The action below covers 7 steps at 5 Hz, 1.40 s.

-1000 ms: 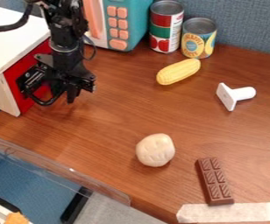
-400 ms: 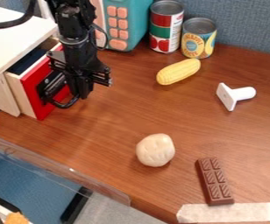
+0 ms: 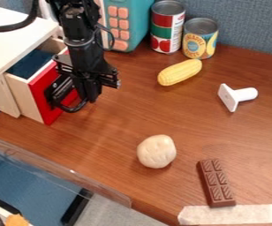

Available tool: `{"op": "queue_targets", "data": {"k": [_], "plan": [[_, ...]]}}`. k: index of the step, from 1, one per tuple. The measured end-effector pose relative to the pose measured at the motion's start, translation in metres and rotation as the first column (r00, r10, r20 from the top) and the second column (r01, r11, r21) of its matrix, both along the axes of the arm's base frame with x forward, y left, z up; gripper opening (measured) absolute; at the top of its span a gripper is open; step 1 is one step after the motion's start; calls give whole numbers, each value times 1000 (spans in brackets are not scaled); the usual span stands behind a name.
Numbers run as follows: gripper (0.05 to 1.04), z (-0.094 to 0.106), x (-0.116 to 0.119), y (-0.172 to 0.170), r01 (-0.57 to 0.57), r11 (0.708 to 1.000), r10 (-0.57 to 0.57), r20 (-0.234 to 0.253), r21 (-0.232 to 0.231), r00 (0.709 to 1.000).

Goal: Open the drawer

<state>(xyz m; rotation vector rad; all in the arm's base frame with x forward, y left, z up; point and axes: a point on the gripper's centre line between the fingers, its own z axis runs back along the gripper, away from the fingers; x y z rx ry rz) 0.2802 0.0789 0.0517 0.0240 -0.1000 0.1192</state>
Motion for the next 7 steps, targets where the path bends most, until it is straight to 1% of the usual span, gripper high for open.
{"op": "queue_targets", "data": {"k": [2,5,6,7], "plan": [[106,1,-2,-21,15,999,-14,3,-47,1000],[106,9,0,-46,29,996,-27,23,-84,999],[145,9,-2,-49,33,996,-31,23,-85,999],[350,18,-3,-52,7,996,-3,39,-92,999]]}}
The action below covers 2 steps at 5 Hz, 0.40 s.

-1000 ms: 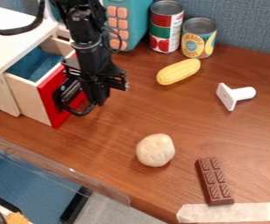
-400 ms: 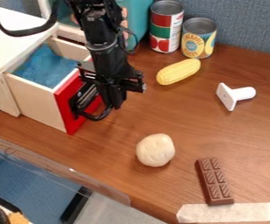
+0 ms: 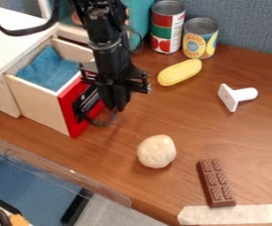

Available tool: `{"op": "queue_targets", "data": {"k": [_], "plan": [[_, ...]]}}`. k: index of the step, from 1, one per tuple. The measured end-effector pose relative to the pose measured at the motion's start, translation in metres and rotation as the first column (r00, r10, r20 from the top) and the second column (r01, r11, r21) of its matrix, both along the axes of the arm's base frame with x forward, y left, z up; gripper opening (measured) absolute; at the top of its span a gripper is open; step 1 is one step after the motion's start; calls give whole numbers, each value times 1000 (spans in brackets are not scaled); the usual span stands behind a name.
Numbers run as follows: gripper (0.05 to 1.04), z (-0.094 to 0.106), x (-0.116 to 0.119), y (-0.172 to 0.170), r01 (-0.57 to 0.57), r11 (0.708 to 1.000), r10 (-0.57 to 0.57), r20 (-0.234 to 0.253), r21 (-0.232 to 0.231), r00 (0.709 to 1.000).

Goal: Open the drawer

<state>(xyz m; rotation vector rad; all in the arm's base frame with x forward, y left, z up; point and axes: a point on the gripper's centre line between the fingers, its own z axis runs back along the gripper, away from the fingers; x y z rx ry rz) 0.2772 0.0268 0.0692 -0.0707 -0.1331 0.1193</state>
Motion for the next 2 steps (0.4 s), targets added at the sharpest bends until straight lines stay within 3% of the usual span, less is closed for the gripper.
{"op": "queue_targets", "data": {"k": [1,2], "plan": [[665,4,-1,0,-4,1000,4,14,5,1000],[953,25,-4,4,-13,999,11,63,35,998]]}}
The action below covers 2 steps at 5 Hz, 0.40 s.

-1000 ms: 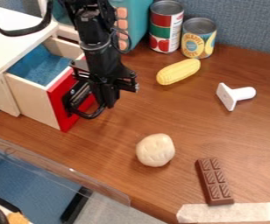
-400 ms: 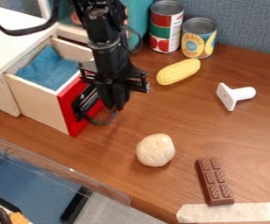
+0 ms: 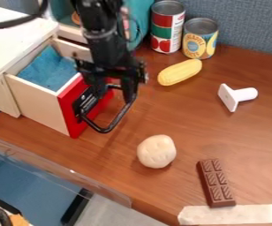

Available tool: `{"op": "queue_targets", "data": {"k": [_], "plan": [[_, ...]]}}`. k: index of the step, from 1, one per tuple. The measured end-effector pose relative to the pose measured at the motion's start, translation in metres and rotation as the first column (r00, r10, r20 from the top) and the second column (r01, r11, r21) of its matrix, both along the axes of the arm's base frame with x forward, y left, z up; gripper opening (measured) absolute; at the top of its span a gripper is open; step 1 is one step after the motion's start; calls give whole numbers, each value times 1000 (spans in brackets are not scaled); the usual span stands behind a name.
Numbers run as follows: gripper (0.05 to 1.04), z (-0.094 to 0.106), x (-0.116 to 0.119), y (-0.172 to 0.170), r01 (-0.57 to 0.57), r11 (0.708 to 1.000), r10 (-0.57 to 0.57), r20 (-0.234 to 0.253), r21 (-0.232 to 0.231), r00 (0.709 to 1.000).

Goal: Open the drawer

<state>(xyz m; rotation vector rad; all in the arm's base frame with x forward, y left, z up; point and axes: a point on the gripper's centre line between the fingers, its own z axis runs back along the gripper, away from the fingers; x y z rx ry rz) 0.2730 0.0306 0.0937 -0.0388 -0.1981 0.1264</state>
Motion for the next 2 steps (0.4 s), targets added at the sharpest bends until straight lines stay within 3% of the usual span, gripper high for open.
{"op": "queue_targets", "data": {"k": [1,2], "plan": [[1008,25,-8,6,-20,1000,19,53,18,998],[1003,46,-18,7,-39,999,36,84,34,996]]}}
